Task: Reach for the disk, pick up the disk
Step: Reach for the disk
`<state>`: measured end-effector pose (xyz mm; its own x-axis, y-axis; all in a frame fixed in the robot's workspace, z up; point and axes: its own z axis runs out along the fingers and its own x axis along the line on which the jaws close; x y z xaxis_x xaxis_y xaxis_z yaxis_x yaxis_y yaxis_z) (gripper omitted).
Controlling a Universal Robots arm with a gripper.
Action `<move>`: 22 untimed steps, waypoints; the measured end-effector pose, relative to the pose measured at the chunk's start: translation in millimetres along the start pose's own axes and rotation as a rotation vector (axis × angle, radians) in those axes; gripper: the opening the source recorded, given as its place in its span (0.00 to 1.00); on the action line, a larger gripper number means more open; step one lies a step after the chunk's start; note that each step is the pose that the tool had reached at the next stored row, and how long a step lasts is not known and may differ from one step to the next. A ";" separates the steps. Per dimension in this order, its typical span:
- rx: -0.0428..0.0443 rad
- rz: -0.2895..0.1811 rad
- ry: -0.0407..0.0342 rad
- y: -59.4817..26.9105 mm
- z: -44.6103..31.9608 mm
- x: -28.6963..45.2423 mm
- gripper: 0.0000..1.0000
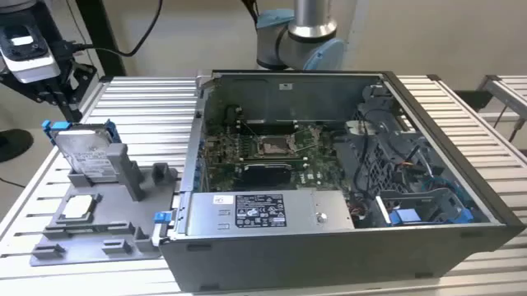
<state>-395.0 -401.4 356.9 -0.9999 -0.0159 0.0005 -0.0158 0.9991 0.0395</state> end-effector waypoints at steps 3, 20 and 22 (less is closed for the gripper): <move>-0.0010 0.000 0.0000 1.0 0.0 0.0 0.00; -0.0011 0.000 -0.0036 11.1 0.4 11.5 0.00; -0.0011 0.000 -0.0075 11.2 0.4 17.8 0.00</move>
<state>-413.1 -390.4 357.0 -0.9998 -0.0159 -0.0071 -0.0161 0.9990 0.0406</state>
